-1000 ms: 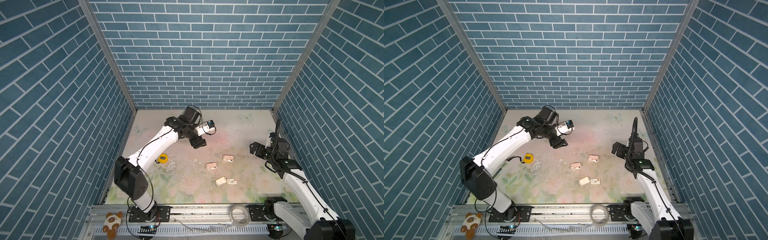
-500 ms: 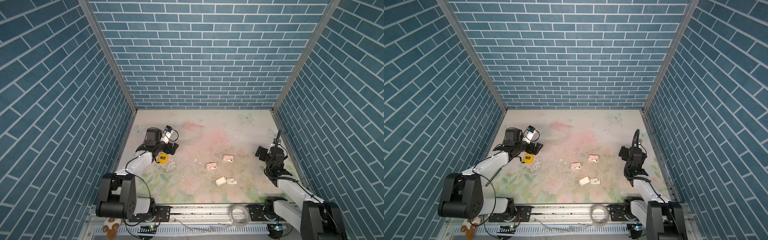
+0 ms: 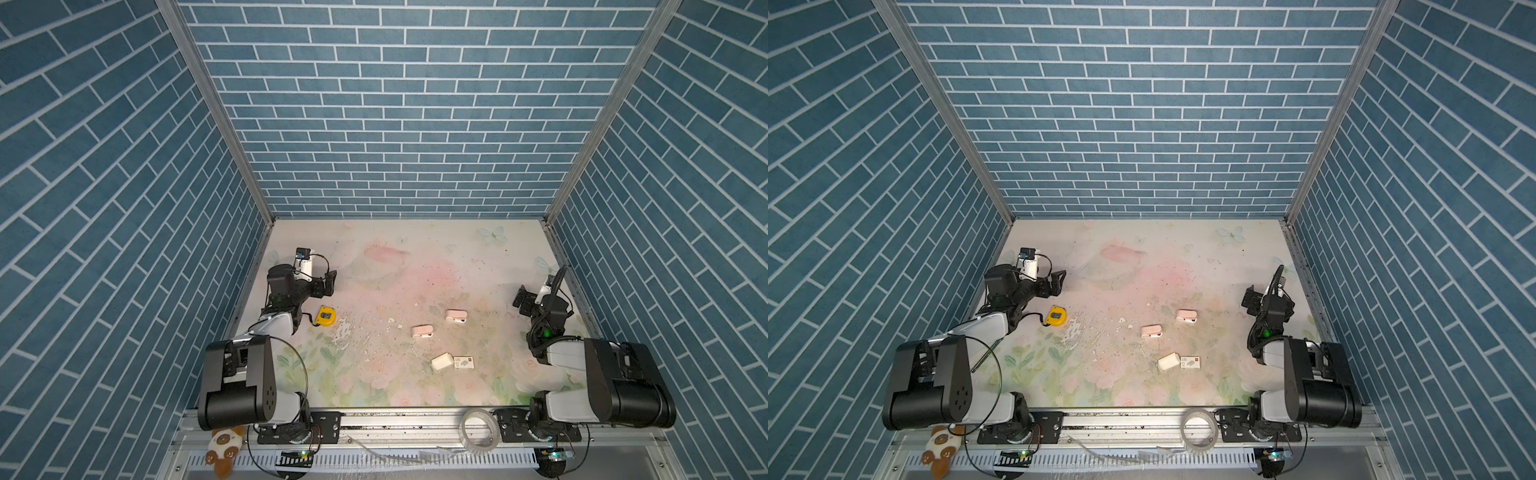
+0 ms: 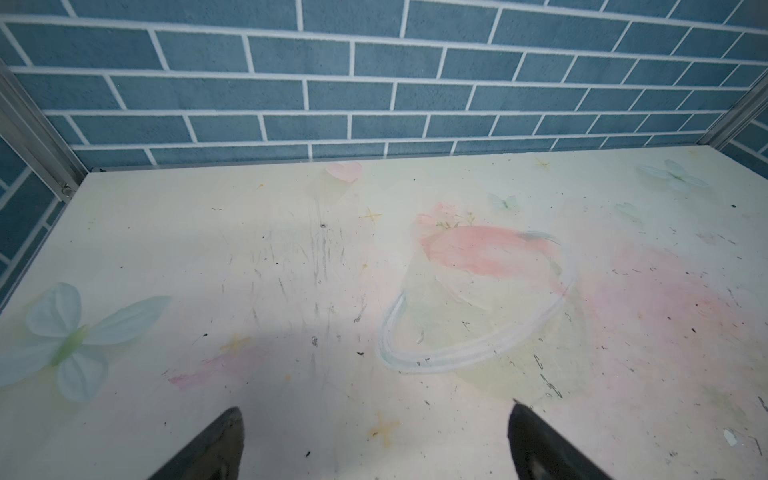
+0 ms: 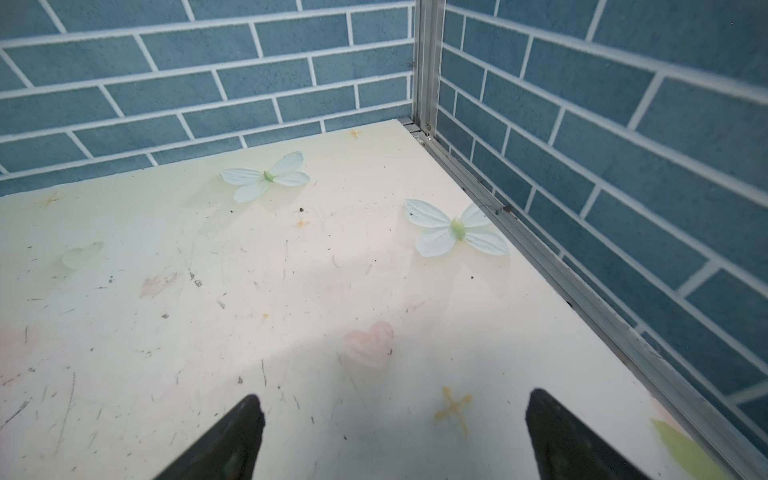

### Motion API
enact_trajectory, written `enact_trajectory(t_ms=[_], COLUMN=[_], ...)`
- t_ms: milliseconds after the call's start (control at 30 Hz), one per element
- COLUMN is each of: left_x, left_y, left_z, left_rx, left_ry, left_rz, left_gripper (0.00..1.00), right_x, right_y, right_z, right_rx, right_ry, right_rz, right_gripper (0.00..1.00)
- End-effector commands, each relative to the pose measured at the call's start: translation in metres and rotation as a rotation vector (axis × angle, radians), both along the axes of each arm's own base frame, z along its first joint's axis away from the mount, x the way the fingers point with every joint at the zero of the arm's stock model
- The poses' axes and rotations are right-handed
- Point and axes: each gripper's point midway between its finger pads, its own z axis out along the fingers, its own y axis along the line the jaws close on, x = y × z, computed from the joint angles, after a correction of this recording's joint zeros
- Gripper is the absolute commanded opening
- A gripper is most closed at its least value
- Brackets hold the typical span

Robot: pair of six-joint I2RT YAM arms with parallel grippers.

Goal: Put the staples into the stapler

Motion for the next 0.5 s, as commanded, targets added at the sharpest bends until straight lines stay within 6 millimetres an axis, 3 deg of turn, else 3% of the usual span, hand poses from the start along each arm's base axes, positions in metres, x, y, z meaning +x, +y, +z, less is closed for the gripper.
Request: enact_trajectory(t_ms=[0, 67, 200, 267, 467], left_x=[-0.016, -0.024, -0.014, -0.011, -0.019], left_y=[-0.003, -0.004, 0.001, 0.003, -0.002], left_z=[0.007, -0.002, -0.008, -0.023, -0.027], left_rx=[0.016, 0.042, 0.015, 0.004, 0.043], left_ry=[-0.080, -0.116, -0.122, -0.109, -0.211], left_rz=[-0.010, -0.023, 0.011, 0.027, 0.038], left_gripper=[1.00, 1.00, 0.99, 1.00, 1.00], right_x=[0.010, 0.013, 0.018, 0.025, 0.032], right_y=[0.004, 0.006, 0.009, 0.012, 0.013], right_z=[0.014, 0.009, 0.004, 0.002, 0.000], right_rx=[-0.033, -0.034, -0.011, -0.002, -0.001], right_ry=[-0.086, -0.086, -0.036, -0.017, 0.029], right_rz=[0.043, 0.060, 0.098, 0.127, 0.137], right_gripper=[0.99, 0.99, 0.99, 0.99, 0.98])
